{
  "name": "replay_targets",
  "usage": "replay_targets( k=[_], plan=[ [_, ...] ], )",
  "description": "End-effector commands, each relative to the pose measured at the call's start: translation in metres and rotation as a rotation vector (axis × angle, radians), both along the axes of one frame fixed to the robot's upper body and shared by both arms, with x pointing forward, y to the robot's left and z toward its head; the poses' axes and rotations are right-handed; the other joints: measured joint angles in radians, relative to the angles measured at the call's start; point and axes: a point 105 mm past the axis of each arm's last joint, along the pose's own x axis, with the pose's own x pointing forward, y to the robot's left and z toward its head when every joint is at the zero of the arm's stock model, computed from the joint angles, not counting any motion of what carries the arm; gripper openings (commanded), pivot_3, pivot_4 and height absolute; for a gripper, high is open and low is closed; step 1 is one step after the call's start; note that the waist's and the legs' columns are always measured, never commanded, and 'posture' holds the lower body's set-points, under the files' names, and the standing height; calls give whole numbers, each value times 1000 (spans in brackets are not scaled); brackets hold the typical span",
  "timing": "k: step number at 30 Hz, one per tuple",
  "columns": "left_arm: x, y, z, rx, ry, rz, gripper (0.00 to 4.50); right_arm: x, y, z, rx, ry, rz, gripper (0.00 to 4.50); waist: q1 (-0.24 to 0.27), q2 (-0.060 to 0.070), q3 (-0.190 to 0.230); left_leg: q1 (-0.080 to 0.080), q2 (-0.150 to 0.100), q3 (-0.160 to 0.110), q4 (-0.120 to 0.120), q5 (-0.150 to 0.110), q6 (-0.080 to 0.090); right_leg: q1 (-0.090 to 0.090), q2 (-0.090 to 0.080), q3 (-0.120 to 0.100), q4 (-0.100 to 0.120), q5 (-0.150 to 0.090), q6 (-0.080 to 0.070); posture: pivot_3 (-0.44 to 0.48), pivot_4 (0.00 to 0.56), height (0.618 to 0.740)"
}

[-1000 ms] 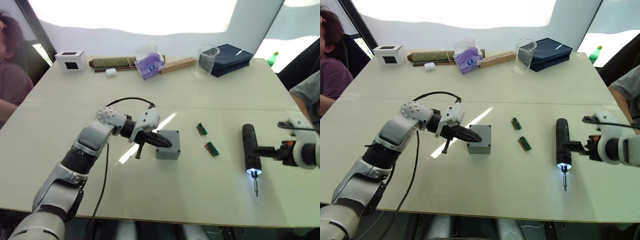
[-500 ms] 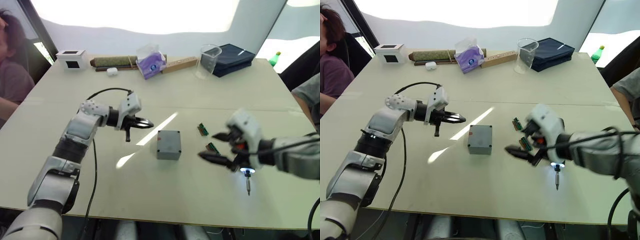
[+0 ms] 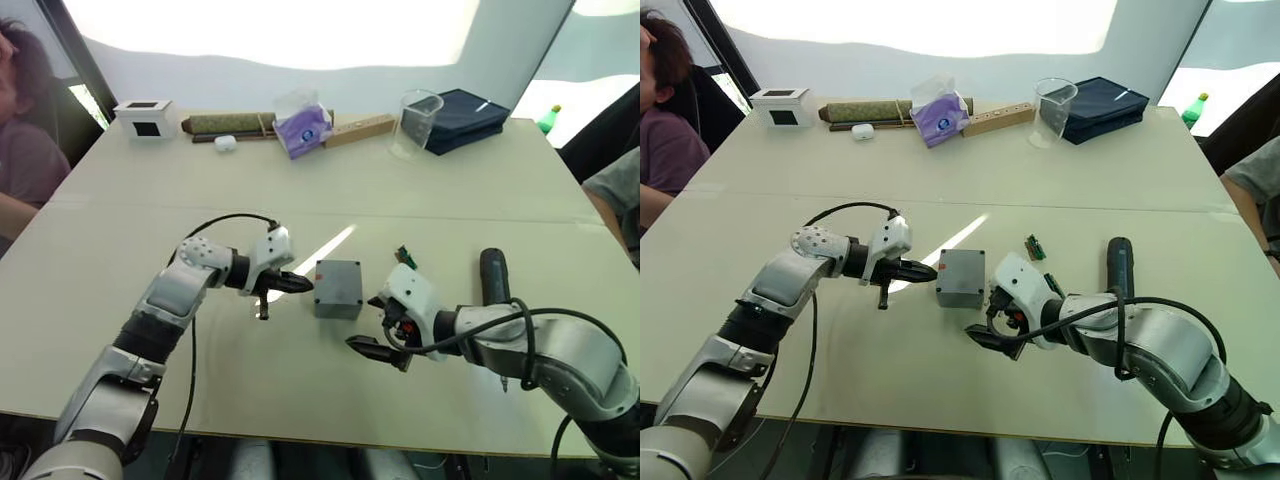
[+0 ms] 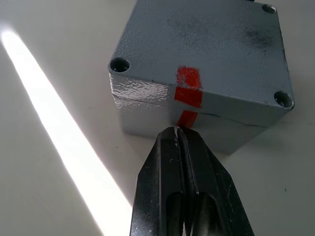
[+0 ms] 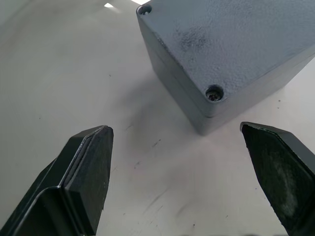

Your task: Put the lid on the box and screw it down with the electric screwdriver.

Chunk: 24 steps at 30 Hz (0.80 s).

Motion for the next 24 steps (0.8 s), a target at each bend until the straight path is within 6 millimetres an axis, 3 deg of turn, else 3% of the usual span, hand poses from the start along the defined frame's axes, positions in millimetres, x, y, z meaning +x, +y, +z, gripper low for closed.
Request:
replay_targets(
  k=[1, 6, 12, 17, 21, 24],
  plan=[
    [10, -17, 6, -36, -58, -17, 0, -10, 14, 9, 60, -8, 69, 4471, 2, 0, 0, 0, 0, 0, 0, 0, 0, 0, 0, 0, 0, 0, 0, 0, 150, 739],
    [22, -29, 12, -81, -51, -5, 0, -13, 14, 8, 74, 7, 59, 4471, 6, 0, 0, 0, 0, 0, 1, 0, 1, 1, 0, 0, 0, 0, 0, 0, 150, 739],
    [27, -14, 7, -41, -57, 17, 0, -19, -13, 7, 28, 9, 15, 4471, -2, 0, 0, 0, 0, 0, 0, 0, 1, 0, 0, 0, 0, 0, 0, 0, 150, 739],
    [8, 14, 0, 27, 2, -10, 0, 8, -38, 14, -17, -103, -111, 4471, -5, 0, 0, 1, 0, -1, 0, 0, 1, 1, 1, 0, 0, 0, 0, 0, 150, 739],
    [-12, 18, -5, 40, 58, -52, 0, 18, -33, 14, -33, -176, -74, 4471, 0, 0, 0, 1, 0, 0, 0, 0, 0, 1, 1, 0, 1, 0, 0, 0, 150, 739],
    [-21, 5, -8, 12, 71, -67, 0, 21, -21, 10, -22, -187, -18, 4471, 6, 0, 0, 1, 0, 0, 0, 0, 0, 1, 0, 0, 0, 0, 0, 0, 150, 739]
  ],
)
